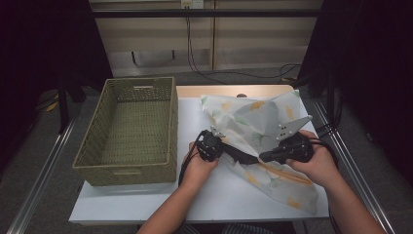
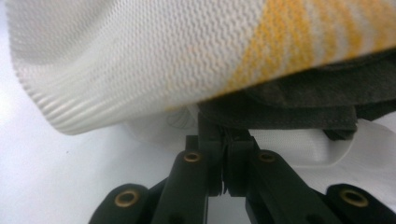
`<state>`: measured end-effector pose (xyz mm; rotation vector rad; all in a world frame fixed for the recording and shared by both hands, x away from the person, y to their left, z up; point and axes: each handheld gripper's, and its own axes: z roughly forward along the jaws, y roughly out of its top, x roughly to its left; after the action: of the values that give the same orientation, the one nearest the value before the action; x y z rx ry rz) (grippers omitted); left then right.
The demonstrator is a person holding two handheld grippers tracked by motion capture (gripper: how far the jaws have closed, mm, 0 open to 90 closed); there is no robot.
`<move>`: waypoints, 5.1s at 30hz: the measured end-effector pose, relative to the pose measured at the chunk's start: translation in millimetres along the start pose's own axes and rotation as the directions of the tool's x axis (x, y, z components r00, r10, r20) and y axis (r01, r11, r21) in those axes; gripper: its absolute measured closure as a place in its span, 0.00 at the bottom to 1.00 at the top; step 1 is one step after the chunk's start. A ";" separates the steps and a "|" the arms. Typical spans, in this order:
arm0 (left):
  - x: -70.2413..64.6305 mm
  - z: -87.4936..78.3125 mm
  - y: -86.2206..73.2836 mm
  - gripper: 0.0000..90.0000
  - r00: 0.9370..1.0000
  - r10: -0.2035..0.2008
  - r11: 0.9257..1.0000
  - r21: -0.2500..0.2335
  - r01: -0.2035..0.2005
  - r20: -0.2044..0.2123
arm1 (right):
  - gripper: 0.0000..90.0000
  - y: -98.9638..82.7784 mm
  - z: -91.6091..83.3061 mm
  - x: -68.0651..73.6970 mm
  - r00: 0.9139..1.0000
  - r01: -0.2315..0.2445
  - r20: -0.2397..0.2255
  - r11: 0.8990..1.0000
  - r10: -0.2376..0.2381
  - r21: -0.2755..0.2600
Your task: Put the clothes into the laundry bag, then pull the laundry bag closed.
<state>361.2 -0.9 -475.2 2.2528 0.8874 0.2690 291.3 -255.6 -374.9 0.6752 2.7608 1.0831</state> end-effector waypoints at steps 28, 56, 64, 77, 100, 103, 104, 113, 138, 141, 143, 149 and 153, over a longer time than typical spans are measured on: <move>-24.4 -98.9 -58.8 1.00 0.996 0.084 0.996 0.011 -0.085 0.040 | 1.00 -0.1 -0.5 -4.1 1.000 -0.011 0.027 1.000 0.011 0.014; -40.3 -138.0 -98.5 0.97 0.981 0.096 0.991 0.078 -0.111 0.169 | 0.95 -9.1 -7.2 -4.8 0.996 -0.055 0.071 0.998 0.053 0.019; -33.2 -145.6 -98.8 0.77 0.990 0.055 0.995 0.076 -0.066 0.133 | 0.93 -2.0 -8.7 -0.5 0.998 -0.032 0.056 0.999 0.033 -0.009; -19.4 -156.4 -103.6 0.62 0.994 0.025 0.995 0.098 -0.036 0.103 | 0.92 24.5 14.0 14.0 0.999 0.021 0.025 0.999 -0.020 -0.036; -15.1 -151.5 -114.4 0.57 0.995 -0.007 0.995 0.103 -0.003 0.098 | 0.89 70.8 82.6 31.5 0.996 0.058 -0.072 0.998 -0.059 -0.010; -13.3 -151.2 -116.6 0.57 0.995 -0.012 0.994 0.113 0.001 0.095 | 0.89 75.6 93.7 33.5 0.994 0.065 -0.090 0.998 -0.065 -0.002; -13.2 -150.5 -117.7 0.56 0.995 -0.026 0.994 0.109 0.015 0.094 | 0.89 76.8 97.0 34.6 0.994 0.064 -0.093 0.998 -0.064 0.002; -10.9 -141.8 -117.1 0.56 0.991 -0.042 0.992 0.122 0.026 0.126 | 0.87 79.4 116.0 37.7 0.990 0.073 -0.119 0.997 -0.071 0.015; -13.9 -130.7 -116.2 0.58 0.991 -0.040 0.992 0.124 0.024 0.130 | 0.82 86.6 148.6 44.7 0.991 0.056 -0.125 0.997 -0.049 0.050; -15.5 -132.1 -117.6 0.58 0.990 -0.052 0.992 0.119 0.036 0.129 | 0.82 90.0 154.2 48.4 0.990 0.061 -0.131 0.996 -0.053 0.058; -15.5 -132.7 -118.4 0.58 0.991 -0.042 0.992 0.125 0.026 0.128 | 0.81 91.9 158.7 50.3 0.989 0.065 -0.135 0.996 -0.056 0.061; -15.2 -134.9 -121.4 0.57 0.991 -0.050 0.990 0.135 0.033 0.123 | 0.79 96.9 172.5 54.0 0.987 0.066 -0.151 0.995 -0.055 0.072; -15.0 -134.9 -122.8 0.57 0.990 -0.053 0.990 0.134 0.035 0.129 | 0.78 99.8 180.4 56.8 0.986 0.053 -0.163 0.996 -0.039 0.078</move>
<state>229.9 125.3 -456.8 2.3383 0.9062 0.0405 321.8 -53.7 -438.3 0.5522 2.9564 1.0645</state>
